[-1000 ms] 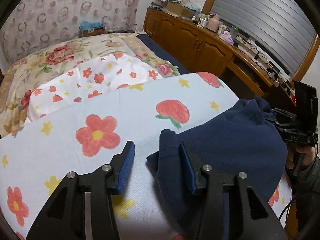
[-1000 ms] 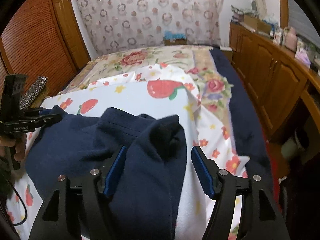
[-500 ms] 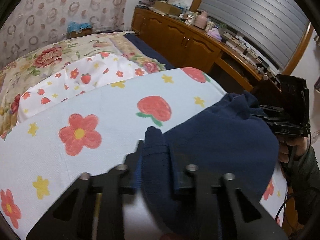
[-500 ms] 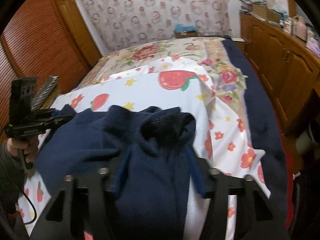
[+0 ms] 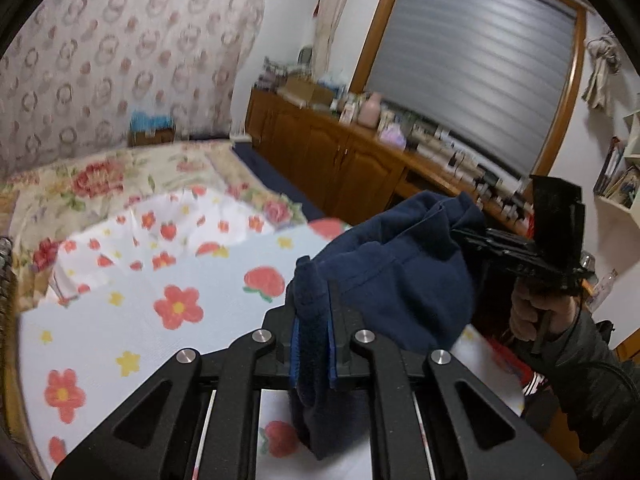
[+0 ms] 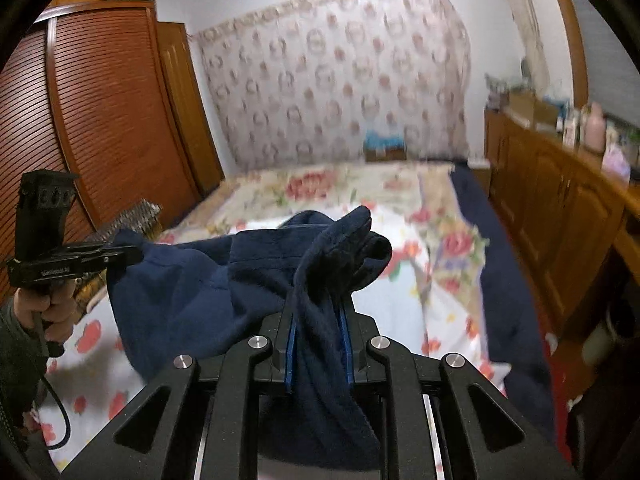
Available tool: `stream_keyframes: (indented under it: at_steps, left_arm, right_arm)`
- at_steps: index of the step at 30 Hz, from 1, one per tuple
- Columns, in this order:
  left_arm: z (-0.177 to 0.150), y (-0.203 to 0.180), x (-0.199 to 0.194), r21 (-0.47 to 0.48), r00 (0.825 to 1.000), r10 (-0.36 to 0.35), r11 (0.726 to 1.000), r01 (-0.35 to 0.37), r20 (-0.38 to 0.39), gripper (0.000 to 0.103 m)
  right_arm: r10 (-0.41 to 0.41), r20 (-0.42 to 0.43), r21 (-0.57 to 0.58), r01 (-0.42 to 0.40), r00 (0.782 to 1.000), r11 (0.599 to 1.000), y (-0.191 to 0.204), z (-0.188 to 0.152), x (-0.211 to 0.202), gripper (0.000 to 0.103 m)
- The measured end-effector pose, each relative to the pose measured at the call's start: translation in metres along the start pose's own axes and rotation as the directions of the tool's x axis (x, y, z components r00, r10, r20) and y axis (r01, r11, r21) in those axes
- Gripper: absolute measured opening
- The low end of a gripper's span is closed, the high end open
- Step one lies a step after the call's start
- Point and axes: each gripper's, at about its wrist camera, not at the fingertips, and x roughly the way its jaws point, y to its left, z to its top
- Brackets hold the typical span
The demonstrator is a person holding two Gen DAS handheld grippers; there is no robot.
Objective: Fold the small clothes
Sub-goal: 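Grasp the folded T-shirt with both grippers and carry it toward the yellow plush toy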
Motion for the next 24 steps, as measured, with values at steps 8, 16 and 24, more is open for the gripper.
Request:
stream_keyframes:
  at_steps: [8,16,24]
  left_arm:
    - [0.001,0.017,-0.088,-0.026,0.982,0.119,0.993,-0.117,0.144,0.011]
    - [-0.027,0.063,-0.195,-0.136,0.910,0.333,0.942,-0.308,0.245,0.011]
    - [-0.076,0.134,-0.250,-0.303,0.821,0.520,0.842,-0.446,0.235,0.011]
  right_arm:
    - [0.091,0.074,-0.123,-0.082,0.993,0.989,0.063,0.036,0.006,0.017]
    - [0.284,0.062,-0.294,-0.255,0.957,0.921,0.158,0.094,0.066,0.017]
    - [0.390,-0.066,-0.431,-0.378,0.919,0.819,0.246,0.152,0.170,0.017]
